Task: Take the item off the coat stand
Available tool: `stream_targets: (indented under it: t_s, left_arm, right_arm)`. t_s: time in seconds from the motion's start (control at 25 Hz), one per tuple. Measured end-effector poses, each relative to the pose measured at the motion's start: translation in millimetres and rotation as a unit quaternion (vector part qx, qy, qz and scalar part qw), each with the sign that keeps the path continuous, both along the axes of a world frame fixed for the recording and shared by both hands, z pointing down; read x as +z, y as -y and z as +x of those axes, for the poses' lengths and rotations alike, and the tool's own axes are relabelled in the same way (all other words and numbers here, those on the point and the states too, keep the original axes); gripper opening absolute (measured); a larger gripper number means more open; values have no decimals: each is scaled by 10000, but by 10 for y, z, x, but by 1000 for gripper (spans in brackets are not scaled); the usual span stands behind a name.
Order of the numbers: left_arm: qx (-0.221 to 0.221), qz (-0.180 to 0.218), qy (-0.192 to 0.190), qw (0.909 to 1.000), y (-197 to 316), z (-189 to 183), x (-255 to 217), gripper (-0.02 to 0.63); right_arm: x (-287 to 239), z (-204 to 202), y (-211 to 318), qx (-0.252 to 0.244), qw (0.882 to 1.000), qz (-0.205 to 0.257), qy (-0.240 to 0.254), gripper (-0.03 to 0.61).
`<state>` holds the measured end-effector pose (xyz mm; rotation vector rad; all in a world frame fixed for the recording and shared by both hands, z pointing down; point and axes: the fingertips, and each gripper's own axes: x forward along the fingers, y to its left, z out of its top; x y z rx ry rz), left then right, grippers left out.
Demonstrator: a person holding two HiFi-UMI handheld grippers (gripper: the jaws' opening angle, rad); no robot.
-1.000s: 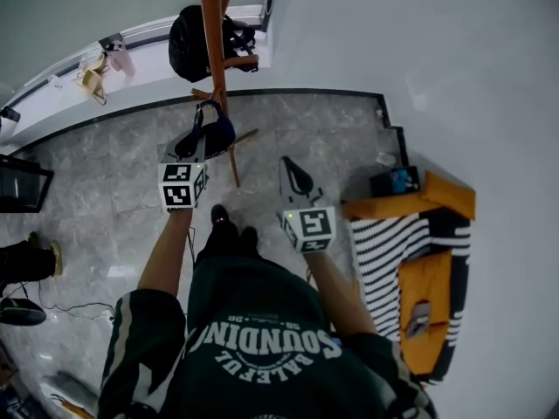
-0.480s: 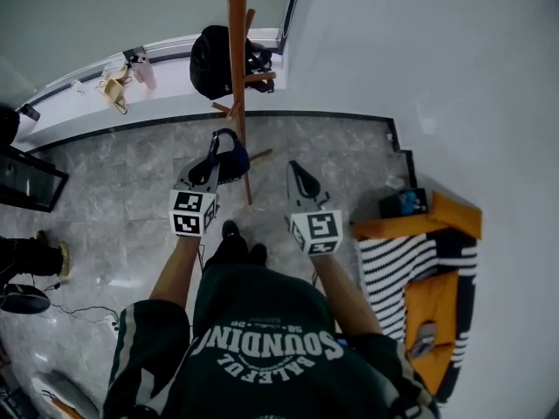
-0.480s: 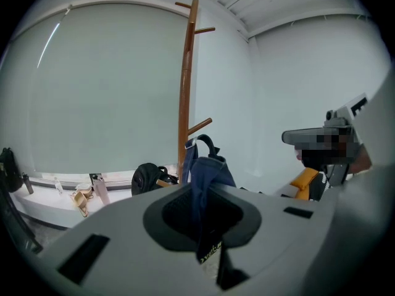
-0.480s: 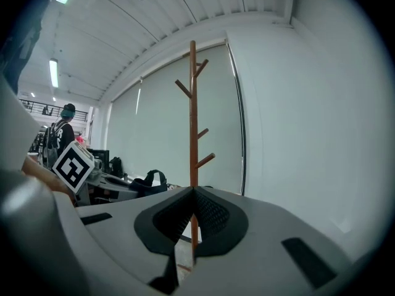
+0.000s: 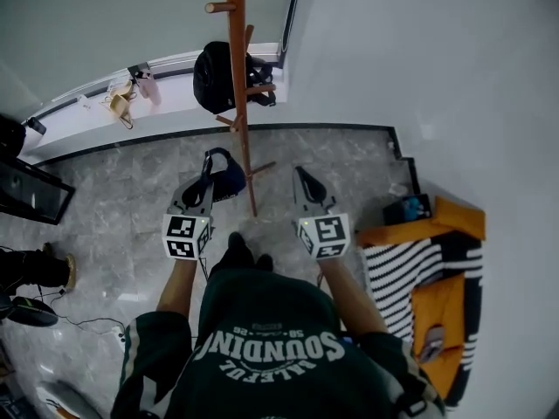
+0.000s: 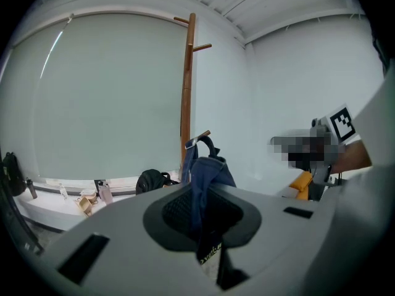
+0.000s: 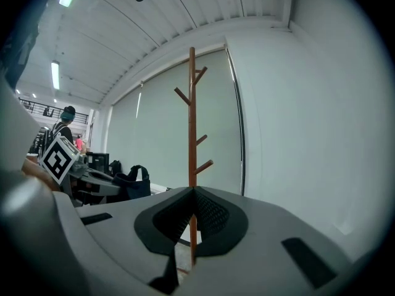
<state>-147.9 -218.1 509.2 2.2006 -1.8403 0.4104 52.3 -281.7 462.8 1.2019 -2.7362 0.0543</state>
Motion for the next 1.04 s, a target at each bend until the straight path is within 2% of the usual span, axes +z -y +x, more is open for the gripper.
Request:
stream_targets:
  t_s: [0.8,1.04]
  left_arm:
    - [218,20,95,9997,-43,32,-72,28]
    - [242,-79,-32,9997,-27,92,-46,28]
  right_arm:
    - [32,-10,-17,-55,9999,-104,-28,-2]
    - [51,-18,-15,-67,9999,-121,-27,-2]
